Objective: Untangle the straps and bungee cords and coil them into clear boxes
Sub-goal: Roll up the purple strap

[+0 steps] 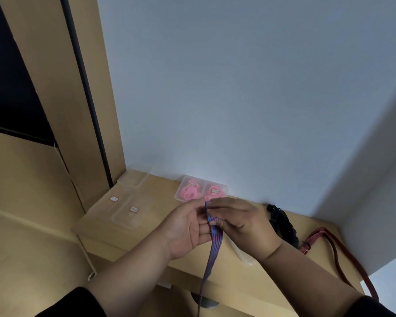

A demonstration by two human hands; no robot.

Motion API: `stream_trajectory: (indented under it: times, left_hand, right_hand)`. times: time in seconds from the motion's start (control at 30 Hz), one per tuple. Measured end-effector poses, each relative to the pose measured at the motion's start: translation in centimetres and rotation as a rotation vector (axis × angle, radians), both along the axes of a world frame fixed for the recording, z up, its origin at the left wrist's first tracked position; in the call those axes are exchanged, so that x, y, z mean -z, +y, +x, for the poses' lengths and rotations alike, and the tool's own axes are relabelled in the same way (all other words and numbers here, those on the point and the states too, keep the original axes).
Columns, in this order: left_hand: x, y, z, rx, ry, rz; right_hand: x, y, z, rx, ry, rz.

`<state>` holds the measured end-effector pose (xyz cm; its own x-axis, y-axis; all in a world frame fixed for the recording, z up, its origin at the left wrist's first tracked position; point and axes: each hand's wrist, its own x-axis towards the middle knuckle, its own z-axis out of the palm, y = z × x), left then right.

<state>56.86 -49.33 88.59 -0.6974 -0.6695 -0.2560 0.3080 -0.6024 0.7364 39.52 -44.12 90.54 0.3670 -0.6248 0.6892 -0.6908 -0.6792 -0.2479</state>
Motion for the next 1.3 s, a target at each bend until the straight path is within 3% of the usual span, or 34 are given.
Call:
stream_trajectory:
  times: [0.23,0.53,0.73,0.93,1.07,1.3]
  left_hand:
    - [0.1,-0.3,0.5,0.009,0.054,-0.199]
    - [0.2,-0.8,1.2,-0.027,-0.225,-0.417]
    - [-0.2,-0.5,1.3,-0.036,-0.330,-0.547]
    - [0.5,-0.6,2.4,-0.066,-0.321,-0.439]
    - [1.4,-0.2,3.2,-0.052,-0.371,-0.361]
    - [0.4,-0.4,4.0,-0.064,-0.159,-0.231]
  right_hand:
    - [1.8,0.3,-0.8,-0.058,0.099,0.010]
    - [1.4,0.0,-0.2,0.065,-0.124,0.080]
    - [-0.6,-1.1,0.7,0.248,-0.106,0.492]
    - [-1.9,-1.6,1.9,0.206,-0.262,0.588]
    - [-2.3,-1.5,2.8,0.141,-0.307,0.487]
    - [-1.5,-1.4,3.4,0.064,-0.032,0.120]
